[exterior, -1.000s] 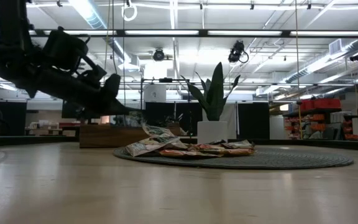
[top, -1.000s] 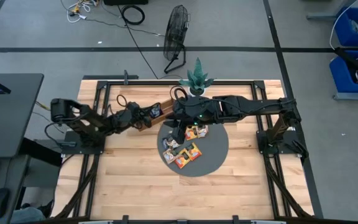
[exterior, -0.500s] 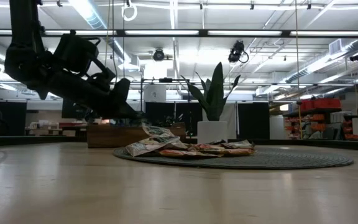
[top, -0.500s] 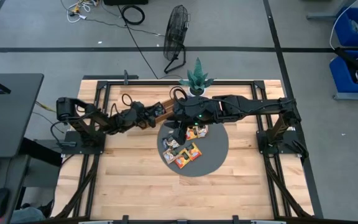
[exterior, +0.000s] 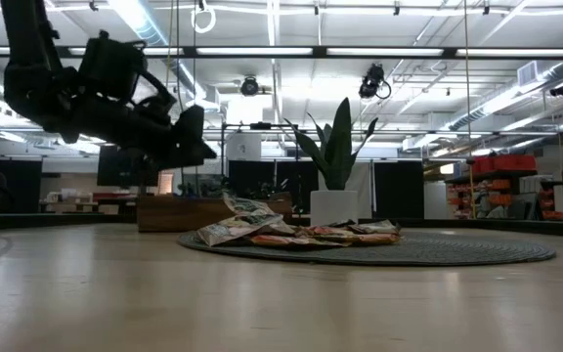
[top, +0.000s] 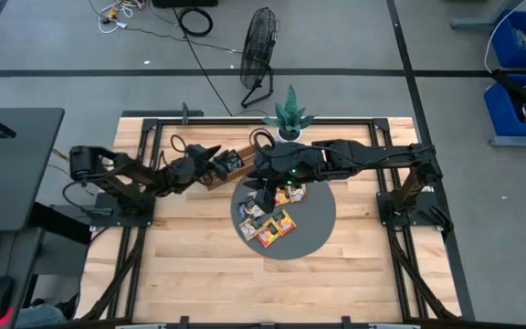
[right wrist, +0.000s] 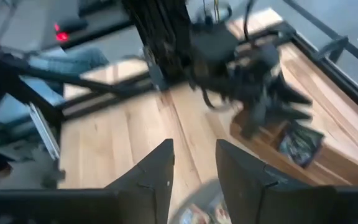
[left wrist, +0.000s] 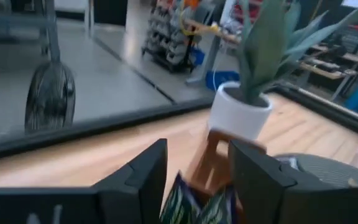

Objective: Pick & Place Tea
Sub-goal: Put the brown tea bag into the left section of the wooden organizer

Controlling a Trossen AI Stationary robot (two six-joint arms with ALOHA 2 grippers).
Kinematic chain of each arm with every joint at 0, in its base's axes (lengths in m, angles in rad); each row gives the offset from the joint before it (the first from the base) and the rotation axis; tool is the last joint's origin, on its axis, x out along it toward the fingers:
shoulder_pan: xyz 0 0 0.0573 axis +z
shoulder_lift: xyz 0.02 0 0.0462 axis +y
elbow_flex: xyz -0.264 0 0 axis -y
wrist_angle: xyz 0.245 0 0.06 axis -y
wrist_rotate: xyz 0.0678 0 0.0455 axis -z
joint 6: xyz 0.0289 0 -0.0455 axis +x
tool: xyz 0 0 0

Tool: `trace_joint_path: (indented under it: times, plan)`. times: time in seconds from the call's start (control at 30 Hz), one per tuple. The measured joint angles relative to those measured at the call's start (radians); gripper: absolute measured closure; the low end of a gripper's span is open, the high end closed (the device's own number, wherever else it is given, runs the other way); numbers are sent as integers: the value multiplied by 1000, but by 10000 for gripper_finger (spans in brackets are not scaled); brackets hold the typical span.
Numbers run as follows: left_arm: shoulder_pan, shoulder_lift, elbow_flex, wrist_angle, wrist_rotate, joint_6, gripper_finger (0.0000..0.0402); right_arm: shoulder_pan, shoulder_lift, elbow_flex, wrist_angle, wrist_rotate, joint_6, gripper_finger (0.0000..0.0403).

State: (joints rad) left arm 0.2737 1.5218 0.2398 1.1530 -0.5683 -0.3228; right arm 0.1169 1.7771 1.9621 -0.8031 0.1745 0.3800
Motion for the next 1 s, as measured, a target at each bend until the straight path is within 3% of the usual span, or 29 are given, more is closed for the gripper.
trace_joint_path:
  times: [0.2, 0.37, 0.47, 0.57, 0.77, 0.83, 1.0]
  plan:
    - [-3, -196, 0, -4, 50, 79, 221, 6, -15, 0, -279, 61, 18, 275]
    - [-38, -388, 1, -104, 71, 115, 222, 70, -44, -86, -421, 257, 111, 276]
    - [-91, -500, 16, -239, 71, 151, 227, 113, -94, -251, -369, 324, 194, 281]
    - [-159, -585, 73, -467, 42, 126, 235, 126, -155, -424, -252, 295, 272, 288]
    - [-298, -606, 287, -938, 38, 119, 253, 122, -269, -683, -85, 253, 433, 299]
    - [-338, -601, 348, -1023, 38, 118, 257, 111, -297, -755, -45, 251, 490, 300]
    - [-425, -590, 450, -1038, 38, 117, 262, 50, -331, -922, 41, 217, 567, 288]
